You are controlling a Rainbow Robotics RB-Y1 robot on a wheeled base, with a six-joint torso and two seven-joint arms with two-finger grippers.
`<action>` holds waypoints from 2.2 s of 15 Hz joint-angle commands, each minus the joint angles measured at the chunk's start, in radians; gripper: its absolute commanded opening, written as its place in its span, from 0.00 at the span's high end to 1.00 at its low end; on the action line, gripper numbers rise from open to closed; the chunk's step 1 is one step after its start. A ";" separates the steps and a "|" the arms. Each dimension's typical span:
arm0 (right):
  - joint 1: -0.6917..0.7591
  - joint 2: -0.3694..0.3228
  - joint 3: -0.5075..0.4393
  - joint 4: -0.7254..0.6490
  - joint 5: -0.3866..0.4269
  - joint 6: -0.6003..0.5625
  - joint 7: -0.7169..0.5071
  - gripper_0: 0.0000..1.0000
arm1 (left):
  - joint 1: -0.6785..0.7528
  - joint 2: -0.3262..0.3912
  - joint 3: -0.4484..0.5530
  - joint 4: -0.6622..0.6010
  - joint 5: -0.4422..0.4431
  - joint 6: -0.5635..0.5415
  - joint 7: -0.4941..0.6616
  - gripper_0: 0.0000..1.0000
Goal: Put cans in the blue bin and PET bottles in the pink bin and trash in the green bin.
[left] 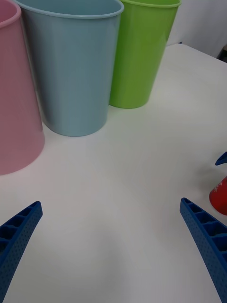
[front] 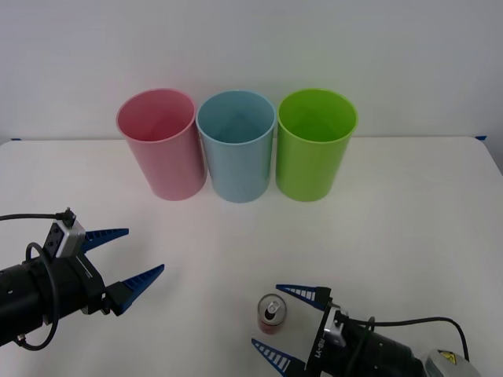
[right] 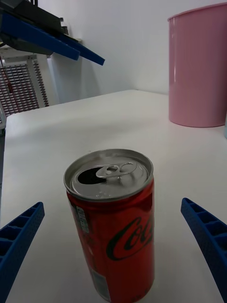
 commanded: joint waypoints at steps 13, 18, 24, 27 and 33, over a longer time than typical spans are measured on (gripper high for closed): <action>-0.019 0.001 0.048 0.000 -0.056 0.067 0.031 1.00 | 0.000 0.000 0.000 0.000 0.000 0.000 0.000 0.00; -0.019 0.000 0.048 0.000 -0.088 0.064 0.038 1.00 | 0.000 0.000 0.000 0.000 0.000 0.000 0.000 0.00; 0.010 -0.066 0.002 -0.114 -0.188 0.014 0.035 1.00 | 0.000 0.000 0.000 0.000 0.000 0.000 0.000 0.00; 0.096 -0.127 -0.067 -0.283 -0.236 0.015 0.013 1.00 | 0.000 0.000 0.000 0.000 0.000 0.000 0.000 0.00; 0.185 -0.132 -0.150 -0.588 -0.234 0.086 -0.174 1.00 | 0.000 0.000 0.000 0.000 0.000 0.000 0.000 0.00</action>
